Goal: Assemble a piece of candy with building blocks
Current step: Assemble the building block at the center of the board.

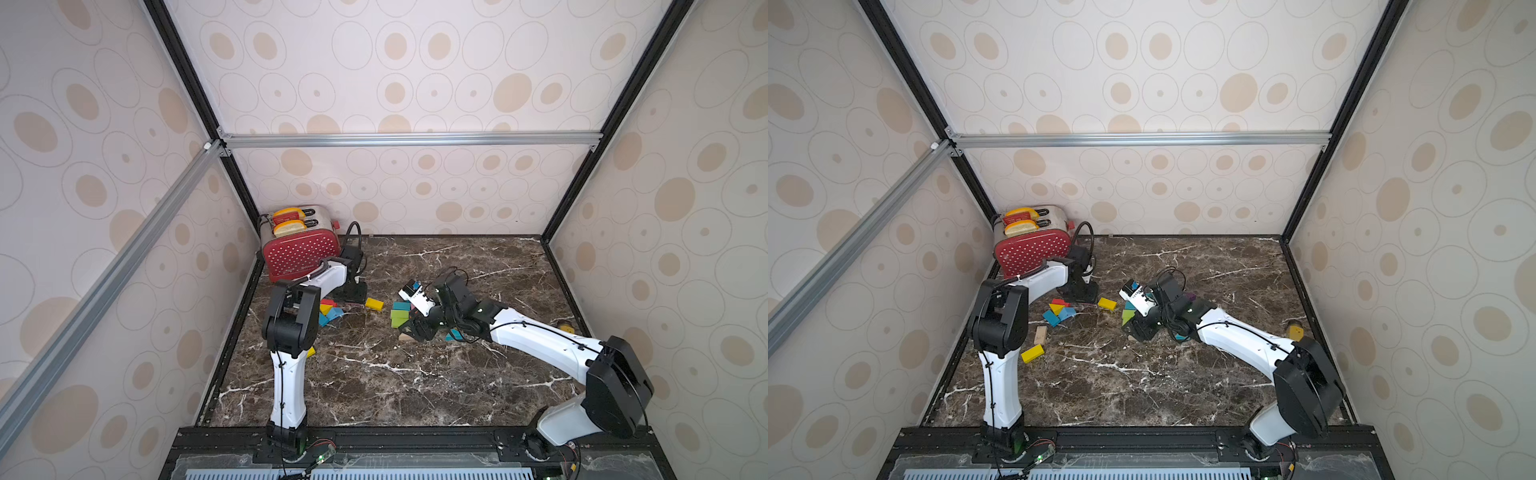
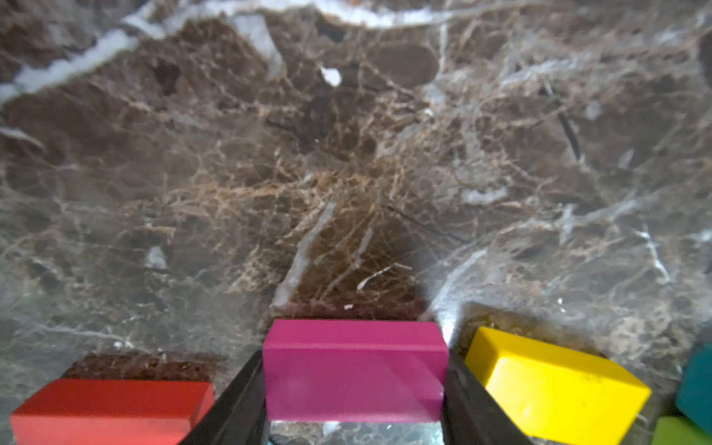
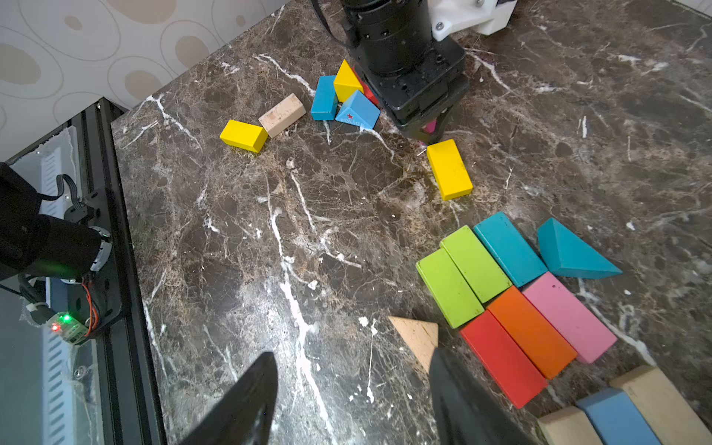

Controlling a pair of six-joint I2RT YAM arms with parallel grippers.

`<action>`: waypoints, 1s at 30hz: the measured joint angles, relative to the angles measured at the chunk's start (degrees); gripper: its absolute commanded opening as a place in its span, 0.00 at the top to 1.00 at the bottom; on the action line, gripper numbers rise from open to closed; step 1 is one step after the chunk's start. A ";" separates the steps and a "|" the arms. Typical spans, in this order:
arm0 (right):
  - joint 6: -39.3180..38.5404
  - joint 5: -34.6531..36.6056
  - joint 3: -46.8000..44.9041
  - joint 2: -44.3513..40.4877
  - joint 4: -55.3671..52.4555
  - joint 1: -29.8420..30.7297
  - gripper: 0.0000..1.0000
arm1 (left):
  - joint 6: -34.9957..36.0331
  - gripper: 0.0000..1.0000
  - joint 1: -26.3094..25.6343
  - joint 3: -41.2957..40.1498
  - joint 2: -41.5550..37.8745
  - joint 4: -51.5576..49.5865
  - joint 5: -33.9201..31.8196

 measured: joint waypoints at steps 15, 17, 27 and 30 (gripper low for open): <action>0.00 0.13 0.00 0.02 -0.02 0.15 0.33 | 0.72 0.34 -0.79 -0.09 -0.04 -0.11 -0.04; 0.00 0.13 0.00 0.02 -0.02 0.17 0.33 | 0.79 0.33 -0.79 -0.09 -0.04 -0.15 -0.04; 0.00 0.15 0.00 0.24 -0.09 0.22 0.33 | 1.16 0.23 -1.16 0.04 -0.09 -0.79 0.11; 0.00 0.15 0.00 0.39 -0.09 0.22 0.33 | 1.31 0.22 -1.25 0.04 -0.13 -1.40 0.20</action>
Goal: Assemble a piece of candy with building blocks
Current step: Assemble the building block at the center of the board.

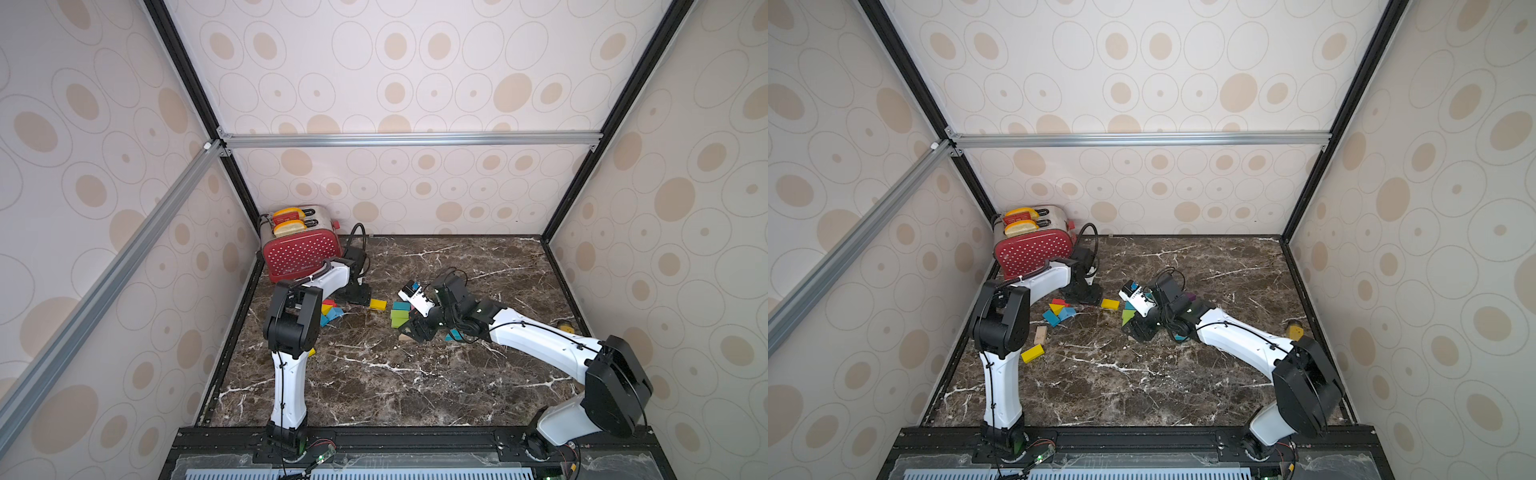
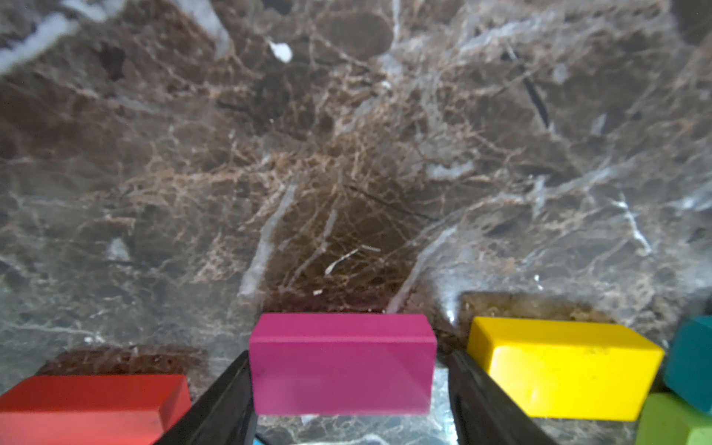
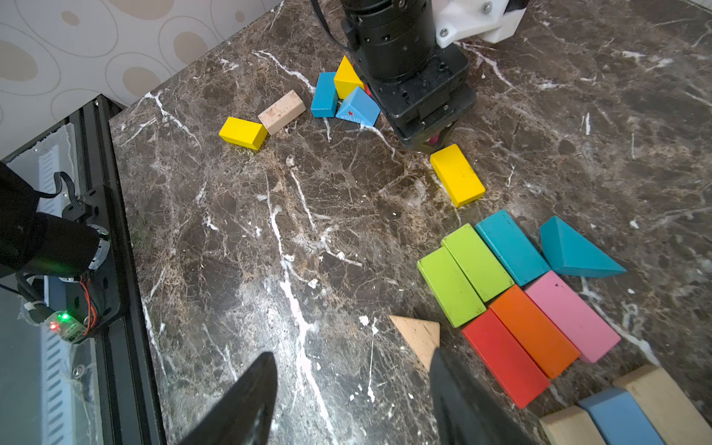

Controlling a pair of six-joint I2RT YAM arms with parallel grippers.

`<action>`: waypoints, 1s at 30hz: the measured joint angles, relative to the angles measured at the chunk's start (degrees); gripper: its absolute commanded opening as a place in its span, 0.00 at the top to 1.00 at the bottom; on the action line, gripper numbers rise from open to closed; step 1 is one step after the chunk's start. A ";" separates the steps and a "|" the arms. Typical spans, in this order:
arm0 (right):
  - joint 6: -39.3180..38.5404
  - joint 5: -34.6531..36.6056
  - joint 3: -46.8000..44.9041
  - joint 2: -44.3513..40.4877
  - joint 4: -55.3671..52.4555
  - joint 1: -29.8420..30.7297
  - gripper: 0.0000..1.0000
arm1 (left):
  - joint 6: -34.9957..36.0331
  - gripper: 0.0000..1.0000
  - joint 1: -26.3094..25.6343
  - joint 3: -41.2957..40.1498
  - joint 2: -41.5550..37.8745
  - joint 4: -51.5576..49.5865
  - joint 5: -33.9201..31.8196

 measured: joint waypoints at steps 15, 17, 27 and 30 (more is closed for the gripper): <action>0.00 0.02 0.00 0.79 -0.11 0.22 0.33 | 0.81 0.22 0.00 1.20 -0.04 -3.61 -0.04; 0.00 0.02 0.00 0.79 -0.11 0.24 0.33 | 0.98 0.23 0.17 1.49 -0.24 -4.04 -0.04; 0.00 0.02 0.00 0.81 -0.13 0.26 0.33 | 1.57 0.42 3.52 1.62 -4.31 -4.66 0.83; 0.00 0.02 0.00 0.90 -0.15 0.31 0.33 | 1.70 0.49 4.74 1.62 -4.50 -4.66 0.76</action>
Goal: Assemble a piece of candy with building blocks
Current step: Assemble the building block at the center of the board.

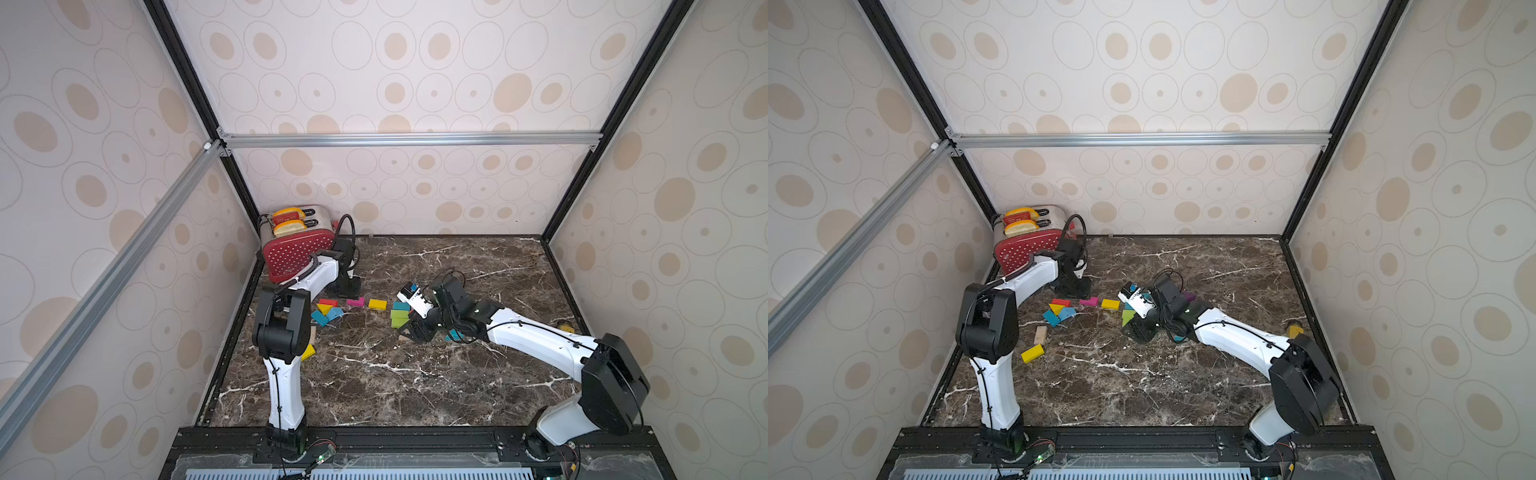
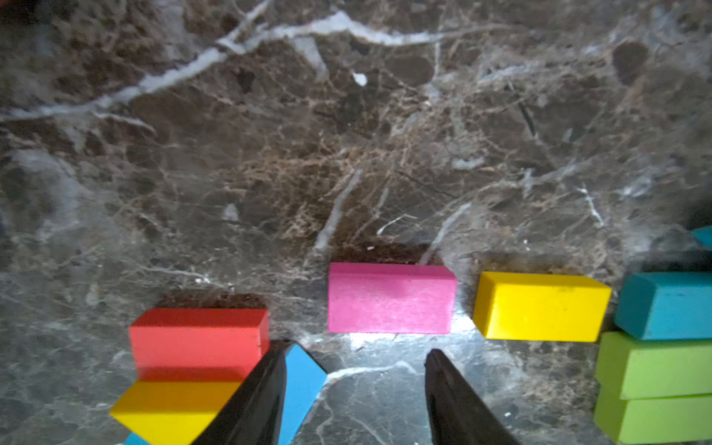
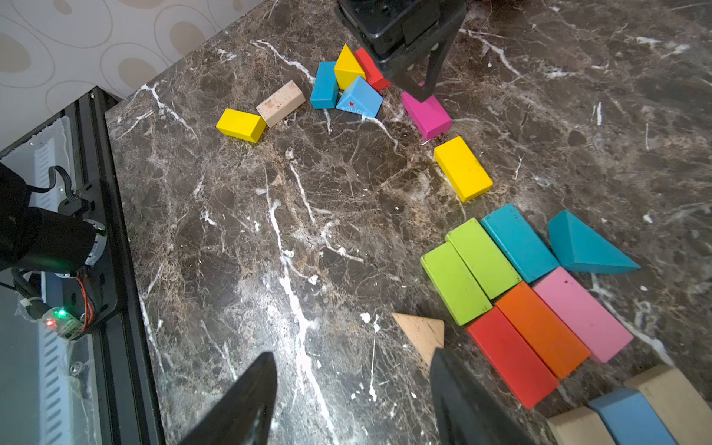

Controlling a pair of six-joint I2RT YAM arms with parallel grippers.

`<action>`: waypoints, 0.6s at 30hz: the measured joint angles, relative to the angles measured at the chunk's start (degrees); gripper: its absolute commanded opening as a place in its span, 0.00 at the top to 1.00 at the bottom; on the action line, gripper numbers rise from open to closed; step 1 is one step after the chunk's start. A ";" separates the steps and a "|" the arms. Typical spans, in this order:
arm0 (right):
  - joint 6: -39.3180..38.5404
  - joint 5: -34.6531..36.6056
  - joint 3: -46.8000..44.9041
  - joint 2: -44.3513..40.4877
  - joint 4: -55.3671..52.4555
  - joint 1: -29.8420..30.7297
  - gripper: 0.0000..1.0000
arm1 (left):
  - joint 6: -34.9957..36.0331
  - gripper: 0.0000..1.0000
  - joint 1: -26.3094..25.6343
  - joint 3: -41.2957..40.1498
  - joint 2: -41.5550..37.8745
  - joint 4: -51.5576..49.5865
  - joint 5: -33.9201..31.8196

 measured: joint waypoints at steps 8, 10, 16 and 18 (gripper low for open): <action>0.00 -0.02 0.00 0.70 -0.15 0.39 0.33 | 0.09 0.65 1.68 1.01 1.25 0.07 -0.15; 0.00 0.00 0.00 0.74 -0.17 0.39 0.33 | 0.22 0.66 1.70 1.14 2.03 0.13 0.13; 0.00 0.00 0.00 0.79 -0.17 0.50 0.33 | 0.22 0.66 1.70 1.16 3.89 0.63 3.17; 0.00 0.00 0.00 0.81 -0.20 0.55 0.33 | 0.20 0.66 1.70 1.16 4.09 0.72 3.85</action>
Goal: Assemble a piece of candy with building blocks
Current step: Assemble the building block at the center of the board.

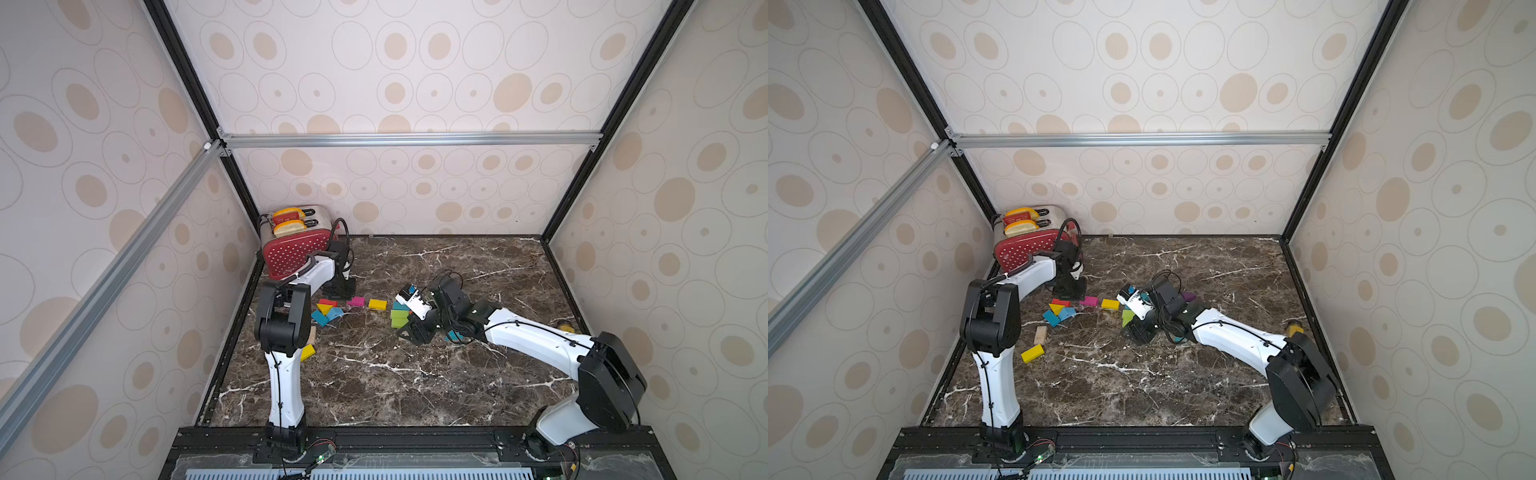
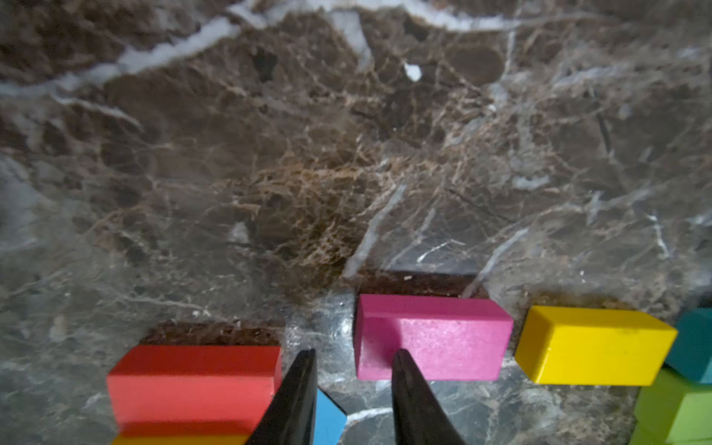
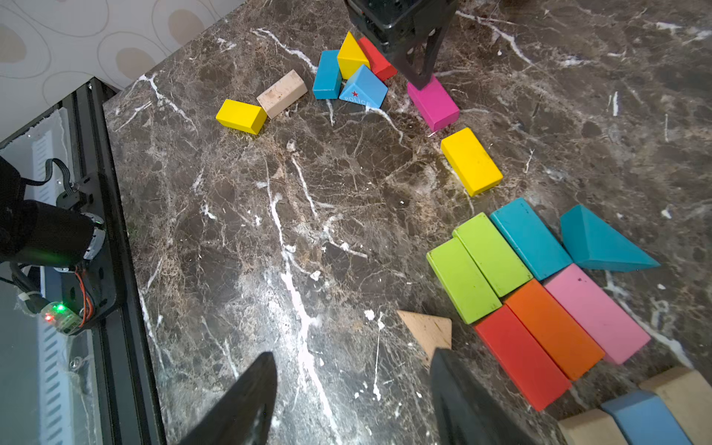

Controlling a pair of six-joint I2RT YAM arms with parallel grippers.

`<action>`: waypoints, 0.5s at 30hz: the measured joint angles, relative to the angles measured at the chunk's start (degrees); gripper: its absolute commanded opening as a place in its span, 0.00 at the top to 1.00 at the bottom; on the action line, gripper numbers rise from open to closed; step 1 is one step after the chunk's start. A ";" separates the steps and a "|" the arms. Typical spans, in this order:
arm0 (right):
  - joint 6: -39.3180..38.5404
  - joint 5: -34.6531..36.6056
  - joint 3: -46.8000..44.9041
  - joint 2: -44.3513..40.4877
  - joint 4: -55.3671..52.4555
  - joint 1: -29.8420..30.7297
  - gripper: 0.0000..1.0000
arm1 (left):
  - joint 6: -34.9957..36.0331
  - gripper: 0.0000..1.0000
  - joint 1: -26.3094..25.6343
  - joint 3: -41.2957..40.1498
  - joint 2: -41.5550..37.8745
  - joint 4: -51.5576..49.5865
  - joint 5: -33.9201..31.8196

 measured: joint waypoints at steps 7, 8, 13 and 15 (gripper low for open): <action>0.02 0.00 0.00 0.35 -0.15 0.04 0.33 | 0.02 0.66 0.00 0.00 0.04 0.42 2.14; 0.00 0.00 0.00 0.37 -0.24 0.04 0.33 | 0.00 0.66 0.00 0.00 0.04 0.50 2.45; 0.02 0.00 0.00 0.39 -0.85 0.04 0.33 | 0.02 0.66 0.00 0.00 0.46 0.79 3.93; 0.00 0.00 0.00 0.39 -0.94 0.04 0.33 | 0.02 0.66 0.00 0.00 0.46 0.85 4.46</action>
